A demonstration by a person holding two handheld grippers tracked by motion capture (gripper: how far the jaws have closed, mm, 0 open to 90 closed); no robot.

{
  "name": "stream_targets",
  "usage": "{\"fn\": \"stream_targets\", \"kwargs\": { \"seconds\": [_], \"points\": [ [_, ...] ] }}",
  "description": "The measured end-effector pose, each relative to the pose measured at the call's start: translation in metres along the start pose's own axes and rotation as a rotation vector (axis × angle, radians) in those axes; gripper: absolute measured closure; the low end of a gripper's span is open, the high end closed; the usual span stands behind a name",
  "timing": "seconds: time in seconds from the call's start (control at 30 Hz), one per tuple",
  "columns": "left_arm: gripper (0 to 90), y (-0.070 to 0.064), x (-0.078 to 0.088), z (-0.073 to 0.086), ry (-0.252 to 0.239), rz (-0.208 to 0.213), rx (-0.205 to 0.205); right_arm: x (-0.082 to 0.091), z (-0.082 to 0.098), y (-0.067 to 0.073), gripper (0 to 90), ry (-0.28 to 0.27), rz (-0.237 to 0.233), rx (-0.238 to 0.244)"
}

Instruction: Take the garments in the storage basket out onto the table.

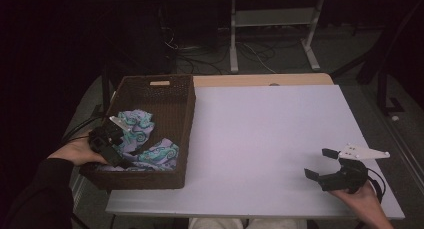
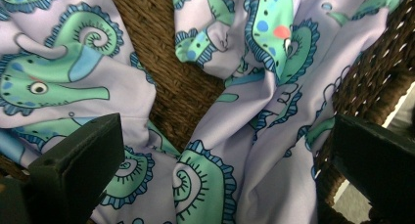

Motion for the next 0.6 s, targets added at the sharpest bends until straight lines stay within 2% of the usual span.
{"fn": "stream_targets", "kwargs": {
  "seconds": [0.17,0.33,0.47,0.6],
  "points": [
    [0.0,0.001,-0.005,-0.005,0.076,0.016,-0.025,-0.001,0.0,0.0,0.0,0.006,0.001,0.006],
    [0.0,0.001,-0.011,-0.01,0.163,0.012,-0.046,-0.001,0.0,0.001,0.0,0.007,0.002,0.006],
    [3.7,0.0,-0.017,-0.012,0.232,0.018,-0.062,0.0,0.0,0.001,0.0,0.005,0.002,0.007],
    [8.0,0.0,-0.025,-0.012,0.286,0.051,-0.063,-0.001,0.0,0.001,0.0,0.009,0.003,0.01]
  ]
}}
Point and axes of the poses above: each handheld gripper's, and its own axes: x roughly backward along the jaws, z roughly out of its underside, y roughly to its left, the point moved 1 cm from there along -x, roughly forward along the jaws, and after that the axes turned 1 degree about y, right-handed, at the moved point
